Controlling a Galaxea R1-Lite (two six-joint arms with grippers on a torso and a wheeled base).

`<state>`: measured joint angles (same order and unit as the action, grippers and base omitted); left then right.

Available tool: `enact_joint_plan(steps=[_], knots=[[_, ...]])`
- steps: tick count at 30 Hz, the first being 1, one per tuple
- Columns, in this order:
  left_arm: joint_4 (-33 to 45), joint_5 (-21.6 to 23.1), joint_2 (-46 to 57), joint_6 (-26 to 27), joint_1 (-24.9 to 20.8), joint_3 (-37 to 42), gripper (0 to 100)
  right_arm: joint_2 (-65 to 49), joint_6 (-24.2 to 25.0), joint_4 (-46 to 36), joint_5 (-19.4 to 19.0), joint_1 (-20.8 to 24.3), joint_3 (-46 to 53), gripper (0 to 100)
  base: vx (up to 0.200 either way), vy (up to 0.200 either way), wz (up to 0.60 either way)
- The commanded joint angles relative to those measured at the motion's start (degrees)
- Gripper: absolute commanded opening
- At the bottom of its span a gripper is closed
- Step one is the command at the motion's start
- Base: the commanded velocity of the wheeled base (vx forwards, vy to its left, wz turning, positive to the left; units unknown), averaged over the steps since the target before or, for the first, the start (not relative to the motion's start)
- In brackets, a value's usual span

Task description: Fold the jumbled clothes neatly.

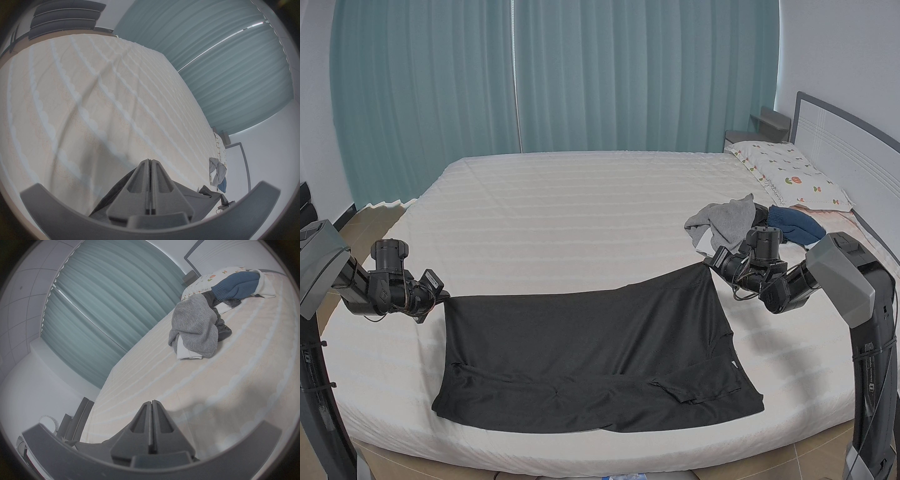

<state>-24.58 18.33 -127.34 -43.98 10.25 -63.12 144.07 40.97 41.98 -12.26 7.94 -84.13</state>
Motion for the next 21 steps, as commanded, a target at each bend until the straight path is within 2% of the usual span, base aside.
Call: enact_joint_plan(steps=[1, 12, 17, 21], knots=[[0.0, 0.1, 0.0, 1.0, 0.0, 0.7, 0, -0.5, 0.0, 0.0, 0.0, 0.0, 1.2, 0, 0.0, 0.0, 0.0], [0.1, 0.4, 4.5, 6.0, -0.1, 5.5, 0, -8.8, -1.6, 0.1, -2.7, -1.0, 14.1, 0, 0.0, 0.0, 0.0], [0.0, 0.0, 5.5, 12.3, 1.1, 8.2, 0, -13.3, -3.5, 0.9, -4.0, -1.3, 20.8, 0, 0.0, 0.0, 0.0], [0.0, -0.1, 5.5, 12.7, 1.1, 7.8, 0, -13.8, -3.4, 3.5, -4.3, -1.5, 21.8, 0, 0.0, 0.0, 0.0]])
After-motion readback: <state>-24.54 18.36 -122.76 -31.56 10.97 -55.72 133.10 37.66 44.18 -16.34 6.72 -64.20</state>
